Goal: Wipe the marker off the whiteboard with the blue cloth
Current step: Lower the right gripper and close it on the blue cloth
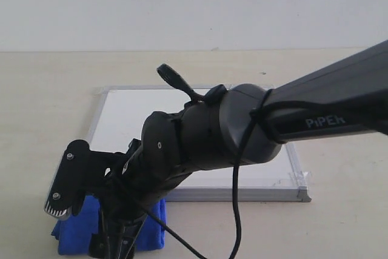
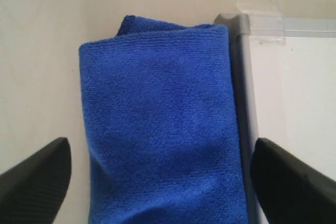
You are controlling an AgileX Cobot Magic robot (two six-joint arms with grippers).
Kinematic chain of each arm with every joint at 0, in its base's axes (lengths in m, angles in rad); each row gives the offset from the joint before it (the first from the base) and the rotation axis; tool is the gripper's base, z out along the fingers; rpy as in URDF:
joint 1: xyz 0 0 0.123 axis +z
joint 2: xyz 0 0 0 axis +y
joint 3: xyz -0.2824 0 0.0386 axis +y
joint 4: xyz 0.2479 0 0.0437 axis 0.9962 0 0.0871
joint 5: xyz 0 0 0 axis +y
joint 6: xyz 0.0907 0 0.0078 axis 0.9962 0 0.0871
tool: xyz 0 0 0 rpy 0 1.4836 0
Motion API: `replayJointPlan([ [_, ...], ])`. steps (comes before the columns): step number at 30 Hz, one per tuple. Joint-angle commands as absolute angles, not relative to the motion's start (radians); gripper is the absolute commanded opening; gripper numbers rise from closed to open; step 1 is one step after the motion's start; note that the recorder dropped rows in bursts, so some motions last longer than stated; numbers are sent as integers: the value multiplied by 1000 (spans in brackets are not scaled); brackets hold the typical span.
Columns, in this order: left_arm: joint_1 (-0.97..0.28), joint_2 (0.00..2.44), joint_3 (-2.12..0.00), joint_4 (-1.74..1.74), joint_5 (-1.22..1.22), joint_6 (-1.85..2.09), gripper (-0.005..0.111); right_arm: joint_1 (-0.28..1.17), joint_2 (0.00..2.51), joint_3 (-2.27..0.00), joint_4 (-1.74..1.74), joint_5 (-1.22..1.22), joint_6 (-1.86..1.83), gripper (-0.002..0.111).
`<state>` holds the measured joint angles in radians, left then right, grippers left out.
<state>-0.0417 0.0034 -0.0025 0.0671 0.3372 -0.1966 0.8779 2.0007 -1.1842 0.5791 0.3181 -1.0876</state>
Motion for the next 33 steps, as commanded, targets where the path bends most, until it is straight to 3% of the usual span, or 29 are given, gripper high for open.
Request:
replayJointPlan([
  [1,-40,0,0,64,330,-202,4,877,1997,-1178,578,333,-1094,84],
  [33,-40,0,0,64,330,-202,4,906,2048,-1180,559,270,-1116,84],
])
